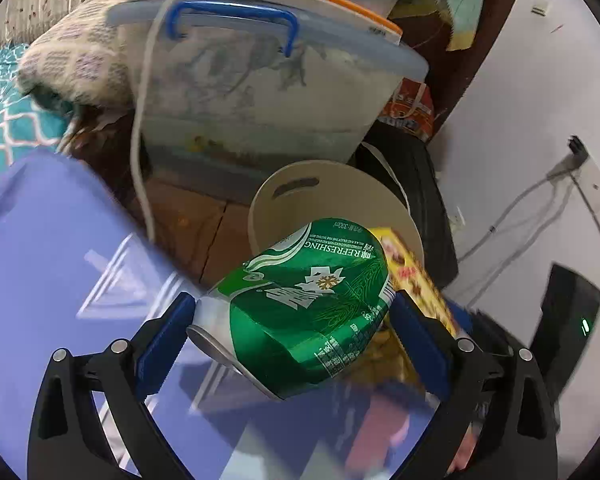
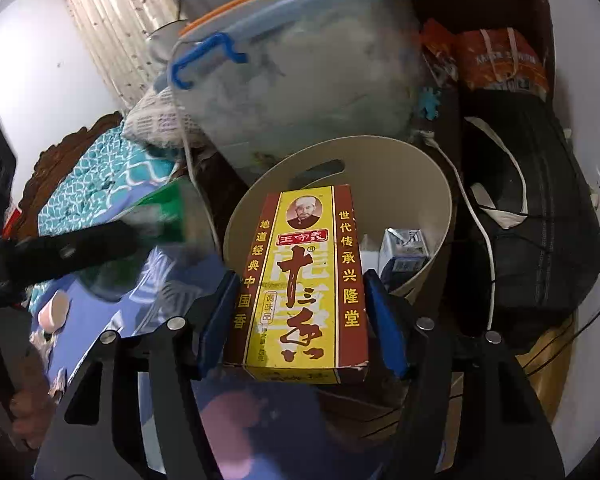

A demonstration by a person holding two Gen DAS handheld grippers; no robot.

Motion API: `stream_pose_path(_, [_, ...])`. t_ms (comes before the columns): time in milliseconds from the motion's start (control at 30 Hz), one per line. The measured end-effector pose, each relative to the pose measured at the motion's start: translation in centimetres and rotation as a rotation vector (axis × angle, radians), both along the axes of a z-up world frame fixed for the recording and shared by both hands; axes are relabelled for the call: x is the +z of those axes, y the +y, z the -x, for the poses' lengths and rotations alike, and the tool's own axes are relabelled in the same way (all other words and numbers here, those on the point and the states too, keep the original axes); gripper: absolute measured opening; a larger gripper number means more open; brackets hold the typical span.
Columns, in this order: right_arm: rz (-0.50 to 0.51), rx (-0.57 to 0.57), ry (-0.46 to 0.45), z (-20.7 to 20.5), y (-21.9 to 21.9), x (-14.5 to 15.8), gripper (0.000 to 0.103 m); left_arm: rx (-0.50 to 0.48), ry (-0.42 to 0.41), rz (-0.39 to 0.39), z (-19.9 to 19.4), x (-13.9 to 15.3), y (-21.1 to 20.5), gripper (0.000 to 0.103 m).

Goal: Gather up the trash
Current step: 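Carry the can and spice box to the beige bin and open both tools, then move both tools back over the trash on the bed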

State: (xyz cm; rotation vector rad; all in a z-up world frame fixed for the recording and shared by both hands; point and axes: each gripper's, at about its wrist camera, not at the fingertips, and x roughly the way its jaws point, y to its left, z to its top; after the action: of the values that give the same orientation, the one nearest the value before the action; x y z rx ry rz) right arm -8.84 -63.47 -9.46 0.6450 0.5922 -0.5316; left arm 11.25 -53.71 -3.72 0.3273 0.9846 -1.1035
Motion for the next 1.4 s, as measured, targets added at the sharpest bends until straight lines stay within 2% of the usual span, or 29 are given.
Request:
stream_pose_path(33, [-0.003, -0.006, -0.003, -0.1, -0.3, -0.1, 0.08, -0.002, 0.001, -0.015, 0.0, -0.5, -1.6, 0.093])
stream_pose_path(67, [0.004, -0.024, -0.012, 0.1, -0.3, -0.1, 0.083, -0.001, 0.0, -0.035, 0.0, -0.8, -2.4, 0.093])
stream_pose_path(133, [0.025, -0.052, -0.039, 0.9, -0.1, 0.3, 0.083, 0.018, 0.001, -0.068, -0.3, -1.1, -3.3, 0.093])
stream_pose_path(400, [0.018, -0.12, -0.162, 3.8, 2.9, 2.5, 0.081, 0.076, -0.02, 0.031, -1.1, 2.1, 2.9, 0.093])
stream_pose_path(533, [0.01, -0.045, -0.196, 2.8, 6.4, 3.4, 0.079, 0.155, -0.052, 0.093, -1.0, 3.9, 9.5, 0.093])
stream_pose_path(600, [-0.003, 0.018, -0.209, 1.6, 8.8, 3.7, 0.075, 0.199, -0.08, 0.092, -0.4, 4.1, 14.0, 0.093])
stream_pose_path(767, [-0.027, 0.239, -0.193, -2.9, 16.3, 4.1, 0.056, 0.324, -0.118, 0.078, 0.6, 3.9, 25.4, 0.093])
stream_pose_path(900, [-0.021, 0.392, -0.162, -6.0, 23.0, 4.0, 0.054, 0.499, -0.189, 0.043, 0.1, 4.1, 35.3, 0.093])
stream_pose_path(1000, [-0.041, 0.487, -0.131, -7.8, 27.3, 3.4, 0.056, 0.668, -0.241, -0.011, -1.1, 4.6, 43.1, 0.094])
stream_pose_path(1067, [-0.064, 0.542, -0.11, -8.7, 29.8, 3.1, 0.057, 0.798, -0.324, -0.092, -2.0, 5.0, 47.9, 0.094])
stream_pose_path(1133, [-0.069, 0.594, -0.087, -9.2, 32.2, 2.7, 0.064, 0.901, -0.401, -0.183, -2.9, 5.0, 51.3, 0.094])
stream_pose_path(1167, [-0.069, 0.615, -0.075, -9.5, 33.2, 2.5, 0.066, 0.928, -0.411, -0.211, -3.3, 4.7, 53.1, 0.094])
stream_pose_path(1267, [-0.084, 0.677, -0.031, -10.7, 35.9, 1.5, 0.066, 0.961, -0.338, -0.254, -5.6, 3.2, 56.1, 0.095])
stream_pose_path(1400, [-0.113, 0.722, 0.021, -10.9, 38.2, 0.1, 0.066, 0.963, -0.291, -0.265, -7.4, 1.3, 56.8, 0.094])
